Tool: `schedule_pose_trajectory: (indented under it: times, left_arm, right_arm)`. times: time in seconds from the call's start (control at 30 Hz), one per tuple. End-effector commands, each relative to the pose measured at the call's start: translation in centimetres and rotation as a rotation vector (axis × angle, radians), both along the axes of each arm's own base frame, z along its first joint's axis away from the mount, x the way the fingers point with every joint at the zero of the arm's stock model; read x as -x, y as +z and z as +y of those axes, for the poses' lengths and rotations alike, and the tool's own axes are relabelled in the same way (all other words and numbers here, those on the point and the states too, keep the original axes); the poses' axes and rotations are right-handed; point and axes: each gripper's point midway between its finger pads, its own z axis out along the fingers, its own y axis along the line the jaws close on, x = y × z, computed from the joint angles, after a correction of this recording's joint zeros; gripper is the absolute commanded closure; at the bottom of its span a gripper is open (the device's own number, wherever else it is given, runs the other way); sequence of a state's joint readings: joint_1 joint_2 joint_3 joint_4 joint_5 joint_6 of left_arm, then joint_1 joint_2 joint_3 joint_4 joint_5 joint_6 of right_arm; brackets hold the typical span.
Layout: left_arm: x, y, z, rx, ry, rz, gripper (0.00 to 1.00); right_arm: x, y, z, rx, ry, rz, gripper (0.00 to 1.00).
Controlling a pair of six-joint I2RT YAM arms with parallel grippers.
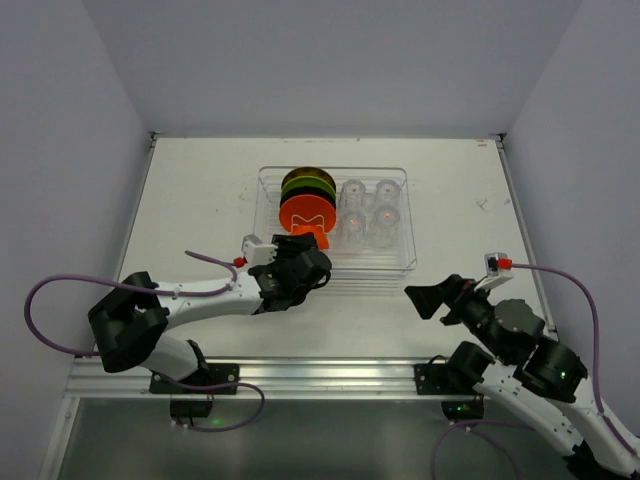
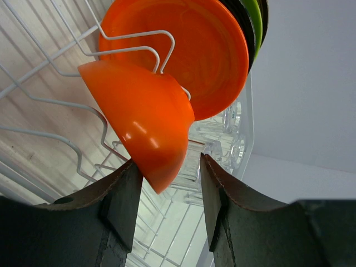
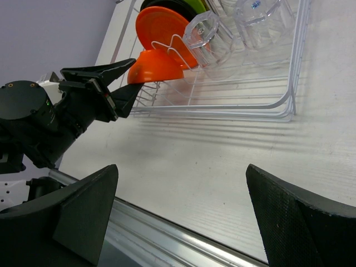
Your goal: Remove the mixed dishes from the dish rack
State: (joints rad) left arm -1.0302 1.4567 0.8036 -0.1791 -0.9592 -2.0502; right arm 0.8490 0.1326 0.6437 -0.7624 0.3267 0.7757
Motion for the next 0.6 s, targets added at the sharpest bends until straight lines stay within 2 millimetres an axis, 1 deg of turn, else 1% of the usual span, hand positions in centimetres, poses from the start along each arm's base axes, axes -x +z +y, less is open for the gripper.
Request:
schedule_pose_trajectory:
  times: [0.0,0.17,0.43,0.57]
  left_arm:
    - [0.6,-3.4,3.2,0.284,0.277,0.019,0.5]
    - [0.4,-3.8,2.8,0.322,0.276,0.002,0.5]
    - [0.0,-4.6,2.2,0.325,0.275,0.0,0.5]
    - [-0.1,-4.8,2.0,0.332,0.274,-0.003,0.48]
  right_arm:
    - [-0.1,0.3,0.7,-0.001,0.027,-0.019,0.01]
    - [0.0,0.2,1.0,-0.003,0.045,-0.015,0.01]
    - [0.2,0.4,1.1,-0.01,0.057,-0.019,0.01]
    - [0.3,0.3,1.2,-0.008,0.066,-0.017,0.01]
